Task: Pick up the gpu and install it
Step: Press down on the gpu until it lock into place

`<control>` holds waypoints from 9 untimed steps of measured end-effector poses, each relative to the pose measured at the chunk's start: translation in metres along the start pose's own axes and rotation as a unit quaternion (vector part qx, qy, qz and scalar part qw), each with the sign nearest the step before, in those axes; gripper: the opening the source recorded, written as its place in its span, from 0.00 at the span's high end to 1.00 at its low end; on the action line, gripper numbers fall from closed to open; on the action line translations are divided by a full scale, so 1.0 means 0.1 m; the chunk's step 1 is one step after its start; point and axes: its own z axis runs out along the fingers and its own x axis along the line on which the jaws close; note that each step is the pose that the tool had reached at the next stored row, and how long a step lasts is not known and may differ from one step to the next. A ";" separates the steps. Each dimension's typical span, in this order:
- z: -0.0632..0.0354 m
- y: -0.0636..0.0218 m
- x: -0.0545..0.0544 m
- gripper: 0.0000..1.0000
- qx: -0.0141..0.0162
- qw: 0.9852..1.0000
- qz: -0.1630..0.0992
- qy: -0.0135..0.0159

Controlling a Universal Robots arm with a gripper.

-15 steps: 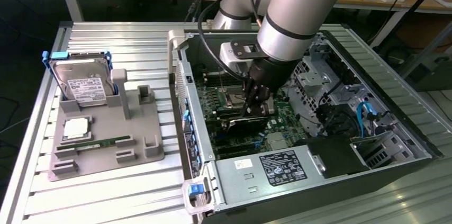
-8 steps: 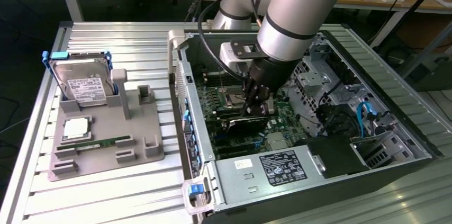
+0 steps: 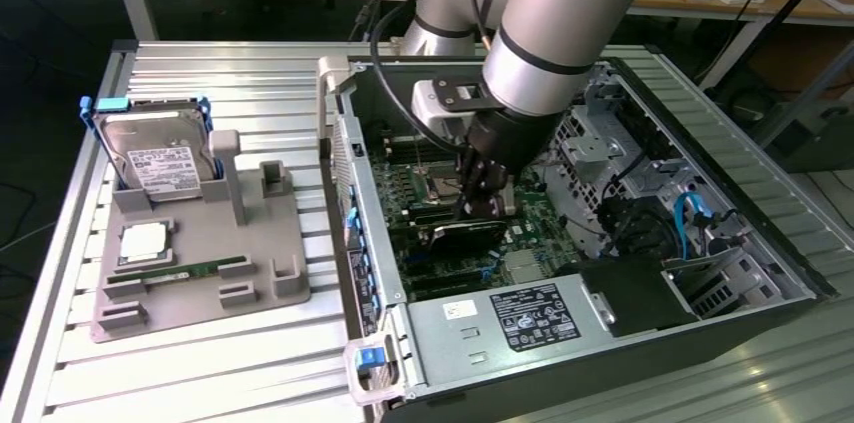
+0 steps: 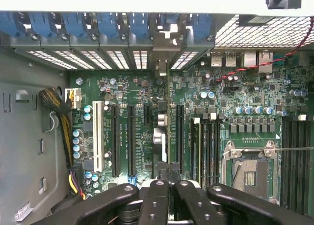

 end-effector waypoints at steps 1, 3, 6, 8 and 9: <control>0.001 0.035 0.00 0.89 0.002 1.000 0.000 0.000; 0.002 0.076 0.00 0.89 0.005 1.000 0.000 0.000; 0.004 0.118 0.00 0.89 0.009 1.000 0.000 0.000; 0.004 0.126 0.00 0.89 0.010 1.000 0.000 0.000; 0.005 0.126 0.00 0.89 0.010 1.000 0.000 0.000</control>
